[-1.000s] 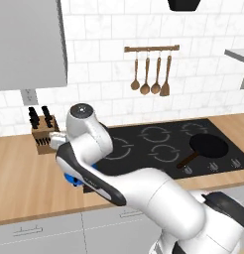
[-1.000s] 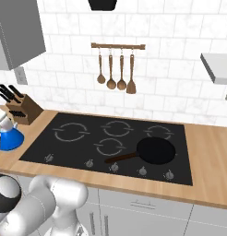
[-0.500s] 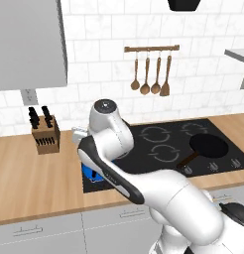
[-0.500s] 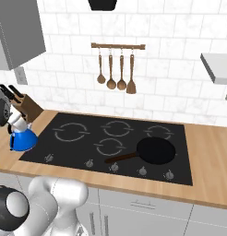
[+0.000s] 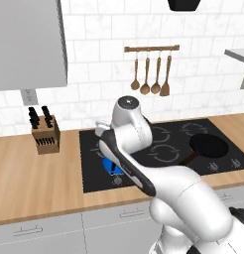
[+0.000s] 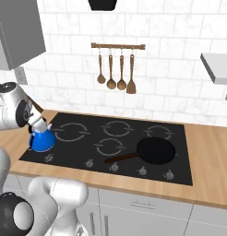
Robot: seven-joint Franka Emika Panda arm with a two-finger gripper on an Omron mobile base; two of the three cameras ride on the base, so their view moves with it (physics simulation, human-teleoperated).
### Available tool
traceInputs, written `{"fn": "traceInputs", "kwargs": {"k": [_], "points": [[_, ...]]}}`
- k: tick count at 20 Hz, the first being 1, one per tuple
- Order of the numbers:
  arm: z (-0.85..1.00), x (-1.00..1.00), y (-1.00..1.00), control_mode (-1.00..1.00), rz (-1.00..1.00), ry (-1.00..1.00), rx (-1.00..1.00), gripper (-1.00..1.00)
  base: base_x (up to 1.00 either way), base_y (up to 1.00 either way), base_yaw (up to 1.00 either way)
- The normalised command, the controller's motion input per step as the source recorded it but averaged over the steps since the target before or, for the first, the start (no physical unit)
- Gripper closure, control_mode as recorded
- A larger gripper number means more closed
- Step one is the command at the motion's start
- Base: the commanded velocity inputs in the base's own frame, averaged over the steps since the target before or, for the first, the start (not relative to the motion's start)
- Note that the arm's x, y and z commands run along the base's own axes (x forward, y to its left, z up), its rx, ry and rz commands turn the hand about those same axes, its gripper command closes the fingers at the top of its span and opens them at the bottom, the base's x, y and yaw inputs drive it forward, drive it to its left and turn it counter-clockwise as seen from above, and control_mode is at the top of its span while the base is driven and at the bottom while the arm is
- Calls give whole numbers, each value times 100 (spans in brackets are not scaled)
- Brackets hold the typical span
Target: Pick the kettle from the counter and place it on a stove burner. Then turn the burner on.
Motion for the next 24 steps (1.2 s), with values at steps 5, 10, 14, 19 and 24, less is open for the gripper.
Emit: {"fn": "traceInputs", "kwargs": {"k": [5, 10, 14, 19, 24], "points": [[0, 52, -36, -100, -12, 2, 0, 100, 0, 0, 0], [0, 61, -6, -100, -12, 1, 0, 100, 0, 0, 0], [0, 55, 0, -100, -10, 2, 0, 100, 0, 0, 0], [0, 52, 0, -100, -8, 0, 0, 100, 0, 0, 0], [0, 53, 0, -100, -7, 0, 0, 100, 0, 0, 0]]}}
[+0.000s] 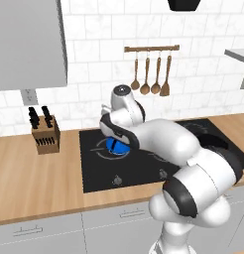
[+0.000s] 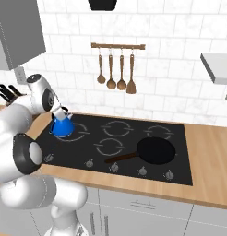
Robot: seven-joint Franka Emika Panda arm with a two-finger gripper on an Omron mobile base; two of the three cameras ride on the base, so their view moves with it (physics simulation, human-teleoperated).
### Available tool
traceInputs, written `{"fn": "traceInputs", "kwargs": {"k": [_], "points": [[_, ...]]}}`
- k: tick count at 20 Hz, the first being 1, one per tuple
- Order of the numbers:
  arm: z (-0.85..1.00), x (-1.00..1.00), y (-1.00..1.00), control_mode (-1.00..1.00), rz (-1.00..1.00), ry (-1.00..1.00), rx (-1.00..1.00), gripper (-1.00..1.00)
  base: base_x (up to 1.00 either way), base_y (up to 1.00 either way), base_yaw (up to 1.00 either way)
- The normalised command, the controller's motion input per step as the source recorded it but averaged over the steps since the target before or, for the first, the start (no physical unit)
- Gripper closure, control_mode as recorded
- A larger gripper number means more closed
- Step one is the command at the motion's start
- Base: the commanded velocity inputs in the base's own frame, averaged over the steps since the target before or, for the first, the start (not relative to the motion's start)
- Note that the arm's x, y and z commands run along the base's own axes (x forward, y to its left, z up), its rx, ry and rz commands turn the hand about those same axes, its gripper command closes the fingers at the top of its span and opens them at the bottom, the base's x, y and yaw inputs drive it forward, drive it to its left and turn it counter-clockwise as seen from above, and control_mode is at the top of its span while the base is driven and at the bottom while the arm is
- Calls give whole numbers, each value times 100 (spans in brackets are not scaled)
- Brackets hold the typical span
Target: Pick the kettle from the counter and place it on a stove burner. Then turn the burner on.
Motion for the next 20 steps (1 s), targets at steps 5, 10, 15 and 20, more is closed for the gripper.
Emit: {"fn": "traceInputs", "kwargs": {"k": [5, 10, 15, 20], "points": [[0, 42, 0, -100, -5, 0, 0, 100, 0, 0, 0], [-4, 28, 0, -100, -3, 0, 0, 100, 0, 0, 0], [-12, 20, 0, -100, -3, 0, 0, 100, 0, 0, 0], [-17, 6, 0, -100, -3, 0, 0, 100, 0, 0, 0]]}}
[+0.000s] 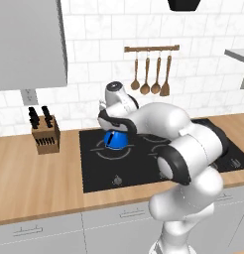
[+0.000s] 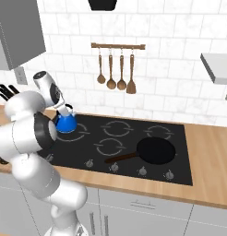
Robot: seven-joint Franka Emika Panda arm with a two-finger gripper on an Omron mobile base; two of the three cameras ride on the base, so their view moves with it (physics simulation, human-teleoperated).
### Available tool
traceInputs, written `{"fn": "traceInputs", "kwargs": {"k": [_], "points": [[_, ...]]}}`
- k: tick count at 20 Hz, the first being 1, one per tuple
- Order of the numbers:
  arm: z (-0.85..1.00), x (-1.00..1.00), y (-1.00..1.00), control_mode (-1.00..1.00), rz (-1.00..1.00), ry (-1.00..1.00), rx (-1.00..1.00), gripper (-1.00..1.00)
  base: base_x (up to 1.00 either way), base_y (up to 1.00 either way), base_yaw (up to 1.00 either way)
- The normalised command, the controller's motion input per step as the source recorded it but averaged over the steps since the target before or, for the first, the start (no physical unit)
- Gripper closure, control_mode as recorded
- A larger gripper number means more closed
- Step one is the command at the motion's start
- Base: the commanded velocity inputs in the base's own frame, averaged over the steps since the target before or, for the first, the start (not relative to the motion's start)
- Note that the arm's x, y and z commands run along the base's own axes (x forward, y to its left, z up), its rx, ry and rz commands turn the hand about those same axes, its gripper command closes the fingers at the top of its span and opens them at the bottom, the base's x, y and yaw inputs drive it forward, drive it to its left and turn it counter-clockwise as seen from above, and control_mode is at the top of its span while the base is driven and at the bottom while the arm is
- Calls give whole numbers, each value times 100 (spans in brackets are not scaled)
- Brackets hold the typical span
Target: Pick the kettle from the counter and place it on a stove burner. Then turn the burner on.
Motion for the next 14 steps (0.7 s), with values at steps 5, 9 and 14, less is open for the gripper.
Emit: {"fn": "traceInputs", "kwargs": {"k": [5, 9, 14], "points": [[-20, 7, 0, -100, -3, 0, 0, 100, 0, 0, 0], [-16, 14, 0, -100, -4, 0, 0, 100, 0, 0, 0], [-15, 14, 0, -100, -4, 0, 0, 100, 0, 0, 0]]}}
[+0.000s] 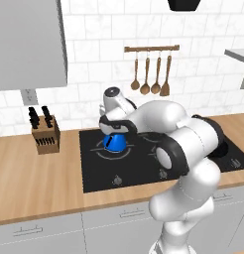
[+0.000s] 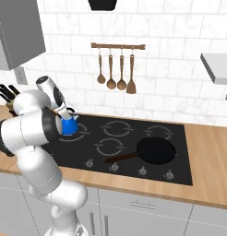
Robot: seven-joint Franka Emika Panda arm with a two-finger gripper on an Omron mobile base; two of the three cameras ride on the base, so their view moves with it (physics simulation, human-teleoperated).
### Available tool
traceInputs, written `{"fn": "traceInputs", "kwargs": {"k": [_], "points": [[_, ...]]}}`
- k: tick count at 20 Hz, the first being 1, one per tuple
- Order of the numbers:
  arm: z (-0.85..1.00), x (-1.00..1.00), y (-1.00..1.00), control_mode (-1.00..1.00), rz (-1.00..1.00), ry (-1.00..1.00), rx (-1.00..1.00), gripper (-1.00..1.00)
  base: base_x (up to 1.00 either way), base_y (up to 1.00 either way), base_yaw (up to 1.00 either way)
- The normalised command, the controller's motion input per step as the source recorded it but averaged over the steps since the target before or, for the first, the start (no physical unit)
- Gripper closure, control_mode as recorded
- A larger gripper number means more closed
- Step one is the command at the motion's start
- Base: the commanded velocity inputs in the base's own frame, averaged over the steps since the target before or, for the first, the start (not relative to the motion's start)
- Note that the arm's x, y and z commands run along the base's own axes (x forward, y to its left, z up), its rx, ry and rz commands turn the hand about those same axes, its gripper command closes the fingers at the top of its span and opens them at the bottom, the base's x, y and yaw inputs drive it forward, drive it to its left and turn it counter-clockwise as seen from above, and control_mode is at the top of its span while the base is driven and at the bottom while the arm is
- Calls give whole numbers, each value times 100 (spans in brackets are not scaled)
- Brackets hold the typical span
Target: Pick the kettle from the counter and place it on a stove burner. Then turn the burner on.
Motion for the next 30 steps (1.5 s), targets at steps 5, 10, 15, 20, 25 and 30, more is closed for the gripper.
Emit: {"fn": "traceInputs", "kwargs": {"k": [5, 10, 15, 20, 25, 30], "points": [[-11, 9, 0, -100, -4, 0, 0, 100, 0, 0, 0], [-14, 12, 0, -100, -5, 0, 0, 100, 0, 0, 0], [-19, 11, 0, -100, -5, 0, -1, 100, 0, 0, 0], [-16, 14, 0, -100, -5, 0, -1, 100, 0, 0, 0], [-11, 20, 0, -100, -6, 0, -2, 100, 0, 0, 0], [-13, 0, 2, -100, -6, 0, -2, -100, 0, 0, 0]]}}
